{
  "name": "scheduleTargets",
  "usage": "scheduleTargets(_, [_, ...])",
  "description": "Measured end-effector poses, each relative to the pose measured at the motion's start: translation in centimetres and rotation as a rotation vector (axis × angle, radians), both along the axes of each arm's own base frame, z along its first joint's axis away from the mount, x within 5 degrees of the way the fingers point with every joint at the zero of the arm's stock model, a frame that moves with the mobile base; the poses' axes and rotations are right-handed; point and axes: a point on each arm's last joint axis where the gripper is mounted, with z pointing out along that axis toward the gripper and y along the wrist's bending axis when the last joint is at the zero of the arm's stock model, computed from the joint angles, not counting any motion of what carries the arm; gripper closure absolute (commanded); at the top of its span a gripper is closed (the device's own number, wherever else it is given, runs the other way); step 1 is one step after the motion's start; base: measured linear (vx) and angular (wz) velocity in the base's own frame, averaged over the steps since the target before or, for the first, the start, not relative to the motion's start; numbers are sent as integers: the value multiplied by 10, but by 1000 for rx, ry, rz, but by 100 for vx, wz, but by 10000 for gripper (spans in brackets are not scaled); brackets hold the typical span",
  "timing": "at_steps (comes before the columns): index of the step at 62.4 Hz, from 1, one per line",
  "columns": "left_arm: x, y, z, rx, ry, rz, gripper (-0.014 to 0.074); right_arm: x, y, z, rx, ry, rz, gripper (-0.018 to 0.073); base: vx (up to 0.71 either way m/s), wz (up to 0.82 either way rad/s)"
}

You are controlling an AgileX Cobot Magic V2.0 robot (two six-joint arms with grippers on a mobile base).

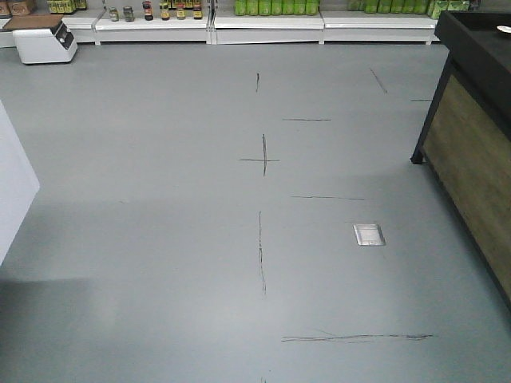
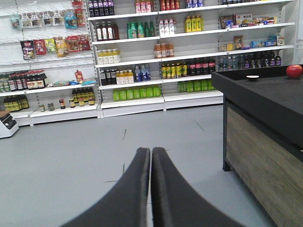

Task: Pick three apples into basket with both arms
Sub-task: 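Drive the base across the floor toward the black fruit table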

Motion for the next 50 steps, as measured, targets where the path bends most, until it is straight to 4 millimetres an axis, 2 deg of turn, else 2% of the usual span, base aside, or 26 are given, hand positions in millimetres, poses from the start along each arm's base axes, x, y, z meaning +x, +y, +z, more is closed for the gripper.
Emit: scheduleTargets(50, [0, 0, 0, 0, 0, 0, 603, 0, 0, 0, 0, 0, 0, 564, 0, 0])
